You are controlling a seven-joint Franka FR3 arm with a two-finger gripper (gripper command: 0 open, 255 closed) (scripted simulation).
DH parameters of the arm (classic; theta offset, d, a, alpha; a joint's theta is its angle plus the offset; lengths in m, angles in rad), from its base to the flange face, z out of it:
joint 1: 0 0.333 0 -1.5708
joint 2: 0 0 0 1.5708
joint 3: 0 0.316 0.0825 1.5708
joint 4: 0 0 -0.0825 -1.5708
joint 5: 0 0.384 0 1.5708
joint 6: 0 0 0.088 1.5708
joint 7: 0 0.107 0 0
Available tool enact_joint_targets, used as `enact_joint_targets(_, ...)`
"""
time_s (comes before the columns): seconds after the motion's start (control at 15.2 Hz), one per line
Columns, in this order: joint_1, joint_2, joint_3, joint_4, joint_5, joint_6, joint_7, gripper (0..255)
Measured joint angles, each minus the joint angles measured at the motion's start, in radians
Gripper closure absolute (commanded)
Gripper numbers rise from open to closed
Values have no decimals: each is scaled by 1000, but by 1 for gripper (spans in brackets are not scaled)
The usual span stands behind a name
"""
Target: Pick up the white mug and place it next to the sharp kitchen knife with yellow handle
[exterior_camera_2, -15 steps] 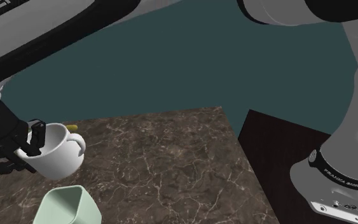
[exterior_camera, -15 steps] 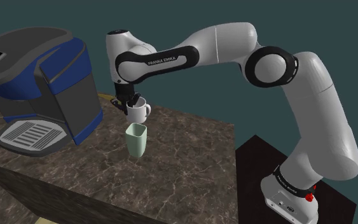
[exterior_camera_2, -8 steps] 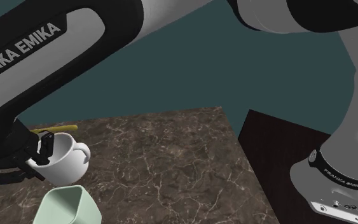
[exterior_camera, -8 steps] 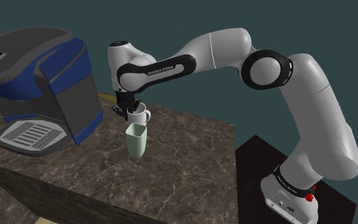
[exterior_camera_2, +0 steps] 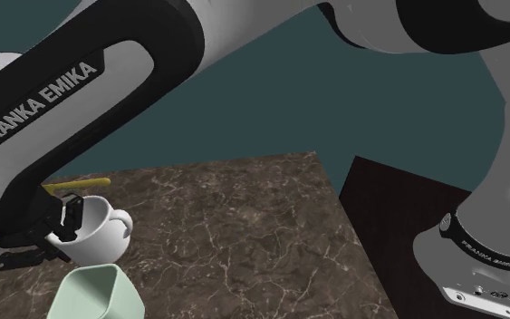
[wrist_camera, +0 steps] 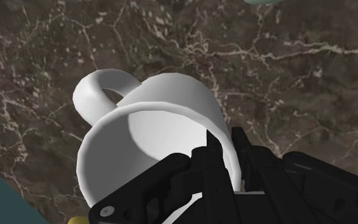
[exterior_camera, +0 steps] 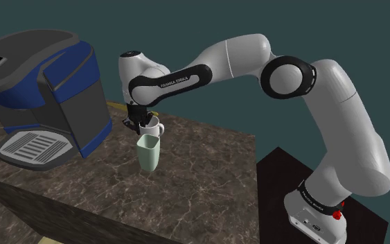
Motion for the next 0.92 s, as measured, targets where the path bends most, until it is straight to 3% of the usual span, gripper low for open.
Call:
enact_joint_targets(0.07, 0, 0, 0, 0, 0, 0, 0, 255)
enact_joint_targets(0.13, 0, 0, 0, 0, 0, 0, 0, 0)
enact_joint_targets(0.53, 0, 0, 0, 0, 0, 0, 0, 0)
enact_joint_targets(0.92, 1, -45, 12, 45, 16, -86, -10, 0)
